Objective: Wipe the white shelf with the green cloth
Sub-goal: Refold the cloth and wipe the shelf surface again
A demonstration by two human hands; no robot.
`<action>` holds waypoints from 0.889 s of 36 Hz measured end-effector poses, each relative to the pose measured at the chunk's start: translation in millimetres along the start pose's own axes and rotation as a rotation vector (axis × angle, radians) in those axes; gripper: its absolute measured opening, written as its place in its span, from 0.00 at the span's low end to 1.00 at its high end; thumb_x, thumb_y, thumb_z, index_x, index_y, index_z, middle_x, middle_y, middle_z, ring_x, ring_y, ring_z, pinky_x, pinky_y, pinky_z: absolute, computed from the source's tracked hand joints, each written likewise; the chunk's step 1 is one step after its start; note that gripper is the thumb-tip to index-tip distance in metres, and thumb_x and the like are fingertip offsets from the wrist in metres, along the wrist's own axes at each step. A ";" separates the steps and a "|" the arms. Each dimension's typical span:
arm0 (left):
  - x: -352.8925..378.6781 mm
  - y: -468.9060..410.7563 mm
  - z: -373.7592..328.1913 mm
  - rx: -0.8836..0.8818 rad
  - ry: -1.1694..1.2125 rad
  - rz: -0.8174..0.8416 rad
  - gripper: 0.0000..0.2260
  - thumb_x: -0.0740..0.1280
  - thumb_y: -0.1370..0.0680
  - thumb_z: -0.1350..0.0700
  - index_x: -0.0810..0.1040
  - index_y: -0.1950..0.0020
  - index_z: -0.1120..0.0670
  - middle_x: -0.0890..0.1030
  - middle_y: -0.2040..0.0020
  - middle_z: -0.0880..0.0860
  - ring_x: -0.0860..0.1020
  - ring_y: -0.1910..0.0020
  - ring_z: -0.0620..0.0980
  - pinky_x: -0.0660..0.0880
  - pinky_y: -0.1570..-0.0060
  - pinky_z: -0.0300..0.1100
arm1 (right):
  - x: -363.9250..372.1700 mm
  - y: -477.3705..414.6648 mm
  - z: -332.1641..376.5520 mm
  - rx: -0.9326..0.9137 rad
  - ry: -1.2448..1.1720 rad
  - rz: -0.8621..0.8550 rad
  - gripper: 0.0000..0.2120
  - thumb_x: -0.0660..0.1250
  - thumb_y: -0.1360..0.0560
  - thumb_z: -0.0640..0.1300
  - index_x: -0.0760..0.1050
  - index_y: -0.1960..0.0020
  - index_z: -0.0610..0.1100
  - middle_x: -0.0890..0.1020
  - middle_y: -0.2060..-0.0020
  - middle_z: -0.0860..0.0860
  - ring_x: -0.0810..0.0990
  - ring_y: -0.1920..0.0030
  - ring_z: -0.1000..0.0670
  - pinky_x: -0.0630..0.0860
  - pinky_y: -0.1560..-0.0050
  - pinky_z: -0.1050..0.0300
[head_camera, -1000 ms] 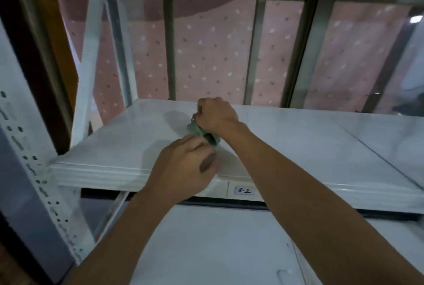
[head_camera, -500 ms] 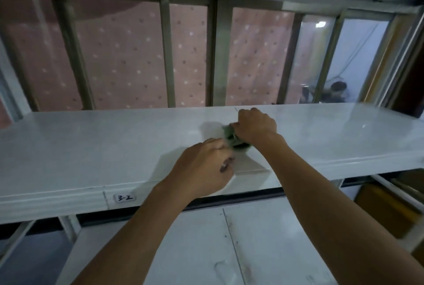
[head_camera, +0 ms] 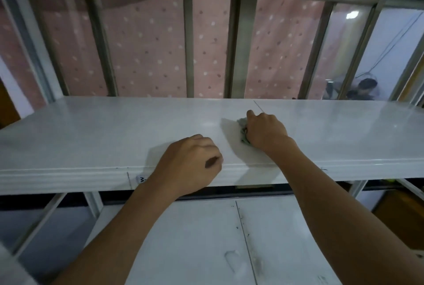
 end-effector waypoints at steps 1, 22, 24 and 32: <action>-4.9 5.3 5.8 -0.007 -0.005 -0.012 0.13 0.62 0.22 0.48 0.83 0.61 0.50 0.83 0.58 0.43 0.78 0.57 0.45 0.79 0.62 0.47 | -0.9 0.2 9.2 -0.011 -0.006 0.002 0.12 0.55 0.19 0.43 0.66 0.37 0.40 0.79 0.48 0.41 0.77 0.48 0.39 0.68 0.59 0.51; -129.2 135.1 141.2 -0.151 -0.185 -0.190 0.05 0.69 0.24 0.55 0.84 0.57 0.52 0.82 0.57 0.45 0.78 0.59 0.47 0.79 0.61 0.45 | -28.1 -8.2 293.5 -0.323 -0.149 0.032 0.20 0.64 0.25 0.42 0.64 0.35 0.39 0.78 0.53 0.44 0.74 0.56 0.43 0.70 0.62 0.51; -141.6 147.5 153.2 -0.161 -0.196 -0.209 0.06 0.68 0.24 0.55 0.85 0.56 0.52 0.82 0.57 0.46 0.78 0.58 0.48 0.79 0.59 0.45 | -30.6 -10.8 319.6 -0.349 -0.175 0.037 0.19 0.64 0.25 0.42 0.65 0.36 0.39 0.77 0.56 0.45 0.72 0.58 0.44 0.70 0.62 0.51; -187.2 199.7 192.1 -0.242 -0.336 -0.438 0.08 0.69 0.23 0.64 0.85 0.47 0.59 0.85 0.57 0.56 0.81 0.59 0.55 0.76 0.54 0.45 | -45.0 1.3 425.9 -0.616 -0.269 -0.004 0.21 0.61 0.23 0.43 0.63 0.32 0.38 0.78 0.50 0.41 0.76 0.52 0.40 0.69 0.60 0.51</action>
Point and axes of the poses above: each hand's wrist, its own y-axis away from the middle knuckle, its own x-axis out of the palm, z = x × y, the point moved 3 cm from there along -y, towards the middle knuckle
